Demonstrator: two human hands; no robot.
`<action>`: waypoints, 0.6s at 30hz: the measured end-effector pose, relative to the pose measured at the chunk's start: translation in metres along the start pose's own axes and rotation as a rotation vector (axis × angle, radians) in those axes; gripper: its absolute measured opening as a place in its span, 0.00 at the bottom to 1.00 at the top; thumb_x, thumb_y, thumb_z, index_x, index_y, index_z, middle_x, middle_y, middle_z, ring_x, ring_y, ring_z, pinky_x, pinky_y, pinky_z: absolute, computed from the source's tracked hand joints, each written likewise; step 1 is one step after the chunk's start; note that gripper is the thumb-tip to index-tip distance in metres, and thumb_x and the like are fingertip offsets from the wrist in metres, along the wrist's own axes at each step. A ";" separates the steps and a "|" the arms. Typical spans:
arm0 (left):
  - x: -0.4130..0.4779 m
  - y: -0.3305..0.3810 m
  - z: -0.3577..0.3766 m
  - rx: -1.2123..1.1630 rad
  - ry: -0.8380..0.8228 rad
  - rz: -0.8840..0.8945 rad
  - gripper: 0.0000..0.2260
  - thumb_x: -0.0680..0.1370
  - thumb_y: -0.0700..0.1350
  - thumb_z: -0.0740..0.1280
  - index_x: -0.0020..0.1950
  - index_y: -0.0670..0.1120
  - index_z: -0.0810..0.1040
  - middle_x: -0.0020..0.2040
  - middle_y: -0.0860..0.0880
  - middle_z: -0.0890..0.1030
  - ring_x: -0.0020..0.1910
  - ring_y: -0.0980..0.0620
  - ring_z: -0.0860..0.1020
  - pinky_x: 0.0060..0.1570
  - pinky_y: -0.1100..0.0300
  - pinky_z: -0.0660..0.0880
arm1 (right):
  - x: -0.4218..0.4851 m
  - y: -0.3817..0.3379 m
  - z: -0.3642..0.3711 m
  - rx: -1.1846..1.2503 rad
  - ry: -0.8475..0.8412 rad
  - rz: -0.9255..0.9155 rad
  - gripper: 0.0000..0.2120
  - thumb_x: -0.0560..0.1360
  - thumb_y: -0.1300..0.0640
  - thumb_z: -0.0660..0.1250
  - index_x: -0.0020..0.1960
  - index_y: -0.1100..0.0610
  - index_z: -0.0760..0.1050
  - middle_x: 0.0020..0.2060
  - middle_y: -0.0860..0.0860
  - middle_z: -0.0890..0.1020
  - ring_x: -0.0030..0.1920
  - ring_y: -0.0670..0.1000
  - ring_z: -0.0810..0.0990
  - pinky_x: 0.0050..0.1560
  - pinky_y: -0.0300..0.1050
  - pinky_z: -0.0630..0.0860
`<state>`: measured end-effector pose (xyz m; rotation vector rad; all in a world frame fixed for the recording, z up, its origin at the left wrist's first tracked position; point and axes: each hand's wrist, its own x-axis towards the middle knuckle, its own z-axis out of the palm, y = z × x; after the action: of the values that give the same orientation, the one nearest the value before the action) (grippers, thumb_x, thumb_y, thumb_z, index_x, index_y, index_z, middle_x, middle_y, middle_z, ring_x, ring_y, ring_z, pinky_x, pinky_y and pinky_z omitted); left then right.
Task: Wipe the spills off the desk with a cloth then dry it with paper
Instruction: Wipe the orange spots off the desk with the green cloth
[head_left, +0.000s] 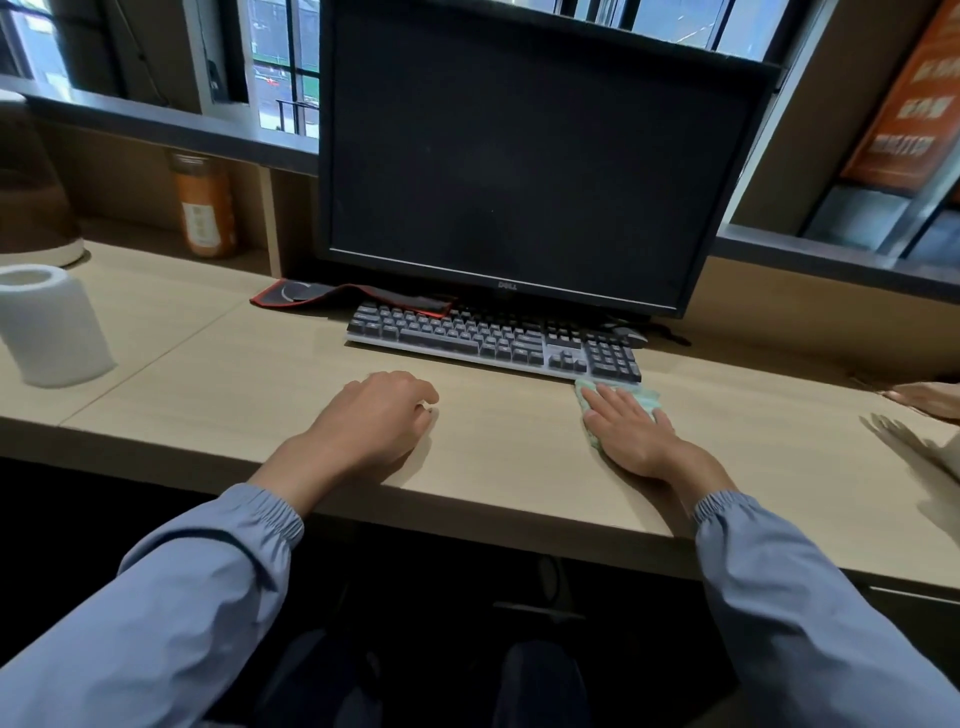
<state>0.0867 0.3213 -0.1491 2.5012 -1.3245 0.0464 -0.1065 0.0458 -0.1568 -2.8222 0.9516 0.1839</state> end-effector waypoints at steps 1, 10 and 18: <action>-0.001 -0.002 -0.001 -0.004 0.004 -0.004 0.17 0.85 0.51 0.60 0.71 0.54 0.79 0.70 0.51 0.80 0.66 0.47 0.77 0.66 0.45 0.74 | 0.000 -0.001 0.000 -0.002 -0.003 0.001 0.26 0.86 0.44 0.40 0.83 0.43 0.41 0.82 0.45 0.40 0.81 0.49 0.37 0.78 0.62 0.38; -0.016 -0.034 -0.007 -0.071 0.108 -0.064 0.16 0.84 0.50 0.61 0.70 0.52 0.80 0.70 0.51 0.80 0.68 0.48 0.76 0.67 0.46 0.73 | 0.008 -0.065 0.008 0.004 -0.012 -0.090 0.26 0.86 0.44 0.39 0.83 0.45 0.40 0.82 0.45 0.39 0.81 0.49 0.35 0.78 0.63 0.36; -0.035 -0.081 -0.018 -0.090 0.167 -0.158 0.15 0.84 0.48 0.62 0.67 0.50 0.81 0.68 0.50 0.81 0.67 0.48 0.77 0.66 0.46 0.73 | 0.035 -0.177 0.017 0.023 -0.055 -0.232 0.27 0.85 0.43 0.39 0.83 0.45 0.40 0.82 0.46 0.38 0.81 0.50 0.34 0.77 0.63 0.33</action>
<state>0.1347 0.3971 -0.1588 2.4576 -1.0377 0.1532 0.0278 0.1674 -0.1599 -2.8605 0.6049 0.2189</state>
